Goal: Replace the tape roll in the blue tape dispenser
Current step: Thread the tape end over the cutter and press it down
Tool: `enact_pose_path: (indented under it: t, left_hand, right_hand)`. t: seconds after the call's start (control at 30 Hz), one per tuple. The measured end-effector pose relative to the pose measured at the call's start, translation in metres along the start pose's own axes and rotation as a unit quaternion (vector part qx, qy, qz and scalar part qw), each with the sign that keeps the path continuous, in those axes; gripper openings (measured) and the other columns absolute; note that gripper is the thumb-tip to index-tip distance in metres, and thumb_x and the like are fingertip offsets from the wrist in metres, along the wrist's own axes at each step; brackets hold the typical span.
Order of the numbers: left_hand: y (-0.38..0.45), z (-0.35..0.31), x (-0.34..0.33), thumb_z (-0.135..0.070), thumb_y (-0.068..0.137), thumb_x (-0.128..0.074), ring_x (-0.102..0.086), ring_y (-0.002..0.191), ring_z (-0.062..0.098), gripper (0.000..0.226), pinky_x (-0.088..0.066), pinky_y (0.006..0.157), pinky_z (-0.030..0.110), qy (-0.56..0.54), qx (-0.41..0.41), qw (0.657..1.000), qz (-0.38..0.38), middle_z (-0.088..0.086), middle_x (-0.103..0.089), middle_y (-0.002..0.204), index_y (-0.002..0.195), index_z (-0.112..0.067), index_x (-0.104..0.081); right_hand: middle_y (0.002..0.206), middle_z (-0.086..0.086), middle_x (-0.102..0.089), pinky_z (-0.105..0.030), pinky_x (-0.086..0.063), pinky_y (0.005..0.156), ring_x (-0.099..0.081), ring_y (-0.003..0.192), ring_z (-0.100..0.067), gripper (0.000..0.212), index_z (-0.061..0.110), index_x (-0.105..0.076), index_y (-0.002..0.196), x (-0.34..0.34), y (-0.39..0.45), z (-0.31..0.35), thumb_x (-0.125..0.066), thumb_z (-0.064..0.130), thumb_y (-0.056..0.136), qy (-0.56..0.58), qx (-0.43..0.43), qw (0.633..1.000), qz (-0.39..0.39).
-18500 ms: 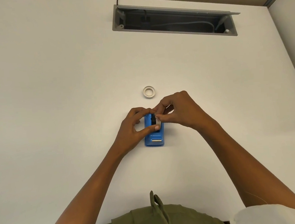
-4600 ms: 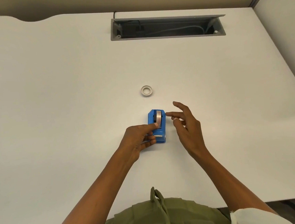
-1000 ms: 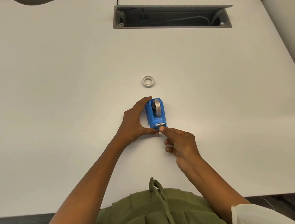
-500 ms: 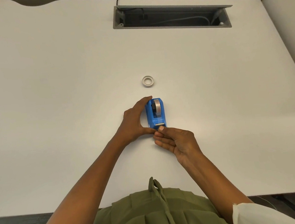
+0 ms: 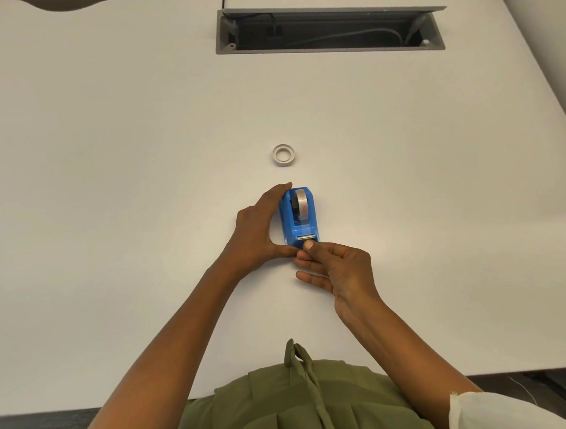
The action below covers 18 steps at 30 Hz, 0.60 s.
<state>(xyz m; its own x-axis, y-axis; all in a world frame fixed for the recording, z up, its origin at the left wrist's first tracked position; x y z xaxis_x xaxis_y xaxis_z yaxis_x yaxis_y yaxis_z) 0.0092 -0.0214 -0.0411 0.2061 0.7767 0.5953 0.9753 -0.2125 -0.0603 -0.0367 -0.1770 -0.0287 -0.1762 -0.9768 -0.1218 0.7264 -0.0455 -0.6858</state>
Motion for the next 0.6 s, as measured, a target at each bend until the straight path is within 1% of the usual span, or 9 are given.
enact_pose_path:
  t: [0.1,0.17,0.23,0.4,0.5,0.6]
  left_hand:
    - [-0.0005,0.0028,-0.0017,-0.041,0.061,-0.081,-0.021,0.118,-0.02,0.102,-0.018,0.102,0.024,0.02,-0.002,1.0,0.01,-0.032,-0.023,0.134,0.14,-0.042,-0.015]
    - [0.0,0.003,-0.0014,-0.041,0.062,-0.08,-0.018,0.115,-0.026,0.102,-0.017,0.101,0.024,0.019,-0.001,1.0,0.012,-0.034,-0.021,0.133,0.137,-0.048,-0.012]
    - [0.0001,0.0022,-0.0012,-0.042,0.062,-0.08,-0.015,0.114,-0.03,0.1,-0.018,0.101,0.025,0.017,-0.001,1.0,0.01,-0.035,-0.021,0.132,0.134,-0.05,-0.011]
    - [-0.0001,0.0019,-0.002,-0.043,0.06,-0.079,-0.02,0.115,-0.025,0.1,-0.021,0.103,0.026,0.014,0.0,1.0,0.006,-0.032,-0.024,0.133,0.14,-0.037,-0.019]
    - [-0.0001,0.002,-0.0009,-0.038,0.061,-0.082,-0.024,0.118,-0.018,0.101,-0.021,0.104,0.026,0.014,0.0,1.0,0.004,-0.032,-0.024,0.133,0.141,-0.036,-0.019]
    - [-0.0008,-0.0001,0.0001,-0.038,0.06,-0.083,-0.023,0.118,-0.018,0.103,-0.021,0.103,0.025,0.014,-0.004,1.0,0.005,-0.032,-0.024,0.133,0.141,-0.034,-0.02]
  right_hand:
    - [0.075,-0.01,-0.074,-0.029,-0.06,0.054,-0.074,0.069,-0.019,0.006,0.008,-0.071,0.084,-0.0006,-0.0005,-0.0008,-0.07,0.012,0.081,-0.001,0.004,1.0,-0.008]
    - [0.073,-0.009,-0.074,-0.028,-0.059,0.053,-0.074,0.068,-0.018,0.005,0.007,-0.071,0.083,-0.0004,-0.0004,-0.0002,-0.07,0.012,0.081,0.003,0.004,1.0,-0.008]
    - [0.071,-0.009,-0.074,-0.028,-0.059,0.053,-0.074,0.068,-0.019,0.003,0.008,-0.071,0.081,-0.0007,-0.0003,0.0001,-0.071,0.011,0.08,0.007,0.003,1.0,-0.004]
    - [0.071,-0.01,-0.075,-0.029,-0.06,0.054,-0.074,0.068,-0.021,0.004,0.007,-0.07,0.08,-0.0008,0.0015,0.0,-0.071,0.01,0.08,0.008,-0.001,1.0,-0.007]
    - [0.074,-0.011,-0.075,-0.03,-0.06,0.055,-0.074,0.069,-0.022,0.005,0.007,-0.071,0.081,0.0001,0.0037,-0.0011,-0.072,0.012,0.08,-0.001,0.003,1.0,-0.009]
    - [0.074,-0.012,-0.074,-0.033,-0.061,0.059,-0.074,0.068,-0.024,0.009,0.004,-0.07,0.08,0.0023,0.0056,-0.0072,-0.071,0.013,0.08,-0.019,-0.01,1.0,-0.021]
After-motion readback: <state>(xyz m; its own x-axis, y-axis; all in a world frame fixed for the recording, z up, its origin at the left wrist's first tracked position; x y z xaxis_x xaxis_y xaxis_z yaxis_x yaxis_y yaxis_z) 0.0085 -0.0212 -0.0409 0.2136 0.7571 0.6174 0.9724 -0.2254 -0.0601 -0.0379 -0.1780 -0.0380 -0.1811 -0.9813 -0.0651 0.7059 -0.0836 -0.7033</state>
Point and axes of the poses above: each hand's wrist, its own y-axis towards the middle knuckle, its own x-axis out of the back of the hand, z = x × y, the point moved 4 cm from there along y, towards the middle knuckle
